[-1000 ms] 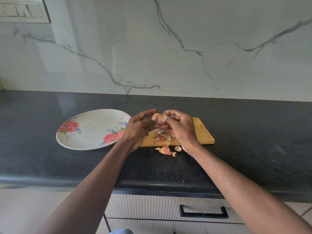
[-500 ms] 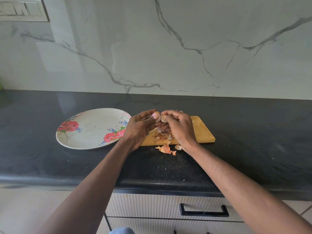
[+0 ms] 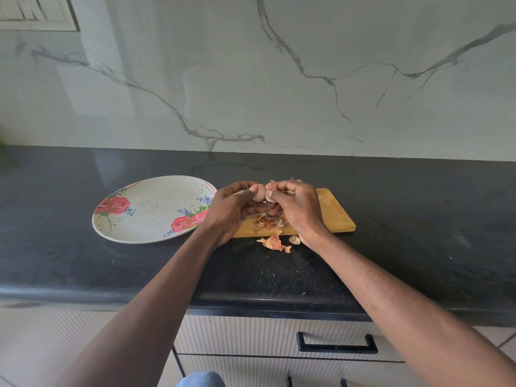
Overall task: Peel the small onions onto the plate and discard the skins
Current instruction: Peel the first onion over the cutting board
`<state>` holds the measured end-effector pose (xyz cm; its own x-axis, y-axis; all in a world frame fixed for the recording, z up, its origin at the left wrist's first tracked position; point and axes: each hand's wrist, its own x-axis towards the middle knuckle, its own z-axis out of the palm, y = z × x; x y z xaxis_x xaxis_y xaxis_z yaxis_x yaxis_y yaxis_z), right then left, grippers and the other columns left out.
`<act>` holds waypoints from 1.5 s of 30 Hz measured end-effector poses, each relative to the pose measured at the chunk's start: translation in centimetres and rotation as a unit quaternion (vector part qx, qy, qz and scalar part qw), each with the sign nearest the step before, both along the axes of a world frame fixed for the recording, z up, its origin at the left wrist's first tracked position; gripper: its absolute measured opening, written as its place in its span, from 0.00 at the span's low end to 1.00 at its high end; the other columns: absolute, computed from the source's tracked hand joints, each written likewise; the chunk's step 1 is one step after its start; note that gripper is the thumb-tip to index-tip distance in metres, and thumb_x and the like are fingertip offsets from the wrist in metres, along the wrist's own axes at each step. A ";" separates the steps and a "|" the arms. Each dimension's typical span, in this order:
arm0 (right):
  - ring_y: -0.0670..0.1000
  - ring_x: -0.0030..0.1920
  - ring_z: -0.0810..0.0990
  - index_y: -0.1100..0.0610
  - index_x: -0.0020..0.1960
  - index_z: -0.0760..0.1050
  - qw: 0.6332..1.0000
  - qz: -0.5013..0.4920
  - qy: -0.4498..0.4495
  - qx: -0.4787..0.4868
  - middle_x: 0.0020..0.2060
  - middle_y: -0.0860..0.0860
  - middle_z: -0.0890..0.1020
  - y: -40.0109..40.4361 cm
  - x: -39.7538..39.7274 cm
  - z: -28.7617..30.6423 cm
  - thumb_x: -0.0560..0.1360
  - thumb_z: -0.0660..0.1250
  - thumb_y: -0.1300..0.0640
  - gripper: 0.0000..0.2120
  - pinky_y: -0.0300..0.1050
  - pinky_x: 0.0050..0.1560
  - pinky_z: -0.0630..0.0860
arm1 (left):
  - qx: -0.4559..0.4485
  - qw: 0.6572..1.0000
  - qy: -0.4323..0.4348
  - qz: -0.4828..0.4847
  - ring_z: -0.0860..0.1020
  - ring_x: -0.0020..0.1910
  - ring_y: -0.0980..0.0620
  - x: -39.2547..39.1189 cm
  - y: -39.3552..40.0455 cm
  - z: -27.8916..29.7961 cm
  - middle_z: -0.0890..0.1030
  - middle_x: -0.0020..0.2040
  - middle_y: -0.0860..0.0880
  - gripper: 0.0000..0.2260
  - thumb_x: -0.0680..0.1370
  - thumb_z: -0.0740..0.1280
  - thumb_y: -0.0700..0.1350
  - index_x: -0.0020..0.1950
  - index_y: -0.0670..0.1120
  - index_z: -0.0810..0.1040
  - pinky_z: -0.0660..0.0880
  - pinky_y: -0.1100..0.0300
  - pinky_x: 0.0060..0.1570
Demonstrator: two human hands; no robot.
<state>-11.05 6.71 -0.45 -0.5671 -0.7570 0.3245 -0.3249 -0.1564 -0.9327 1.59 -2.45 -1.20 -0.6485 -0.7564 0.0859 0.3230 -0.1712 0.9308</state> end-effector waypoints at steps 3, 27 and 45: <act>0.48 0.27 0.82 0.63 0.47 0.84 1.000 0.007 -0.012 -0.001 0.36 0.57 0.86 0.0 0.0 0.2 0.75 0.72 0.64 0.03 0.54 0.33 0.79 | 0.007 1.000 -0.006 0.002 0.85 0.40 0.44 0.1 0.1 0.1 0.84 0.45 0.37 0.09 0.84 0.60 0.42 0.57 0.38 0.77 0.83 0.58 0.41; 0.30 0.41 0.79 0.60 0.52 0.85 0.967 -0.048 0.238 -0.080 0.42 0.42 0.83 0.2 -0.2 -0.4 0.74 0.74 0.62 0.07 0.28 0.48 0.75 | 0.058 0.997 0.051 0.003 0.85 0.47 0.45 0.4 -0.1 0.4 0.85 0.50 0.39 0.09 0.78 0.66 0.31 0.55 0.37 0.82 0.82 0.58 0.44; 0.47 0.36 0.83 0.60 0.44 0.86 0.974 -0.035 0.204 -0.087 0.36 0.49 0.86 0.1 -0.3 -0.6 0.76 0.72 0.62 0.05 0.40 0.37 0.79 | 0.024 0.999 0.033 0.007 0.85 0.38 0.49 0.4 0.5 0.5 0.85 0.46 0.40 0.10 0.78 0.63 0.28 0.54 0.36 0.82 0.79 0.64 0.33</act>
<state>-11.31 6.83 -1.06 -0.4126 -0.6347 0.6534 -0.6790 -0.2639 -0.6851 2.04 -1.95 -0.72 -0.6318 -0.7698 0.0914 0.3868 -0.2109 0.8977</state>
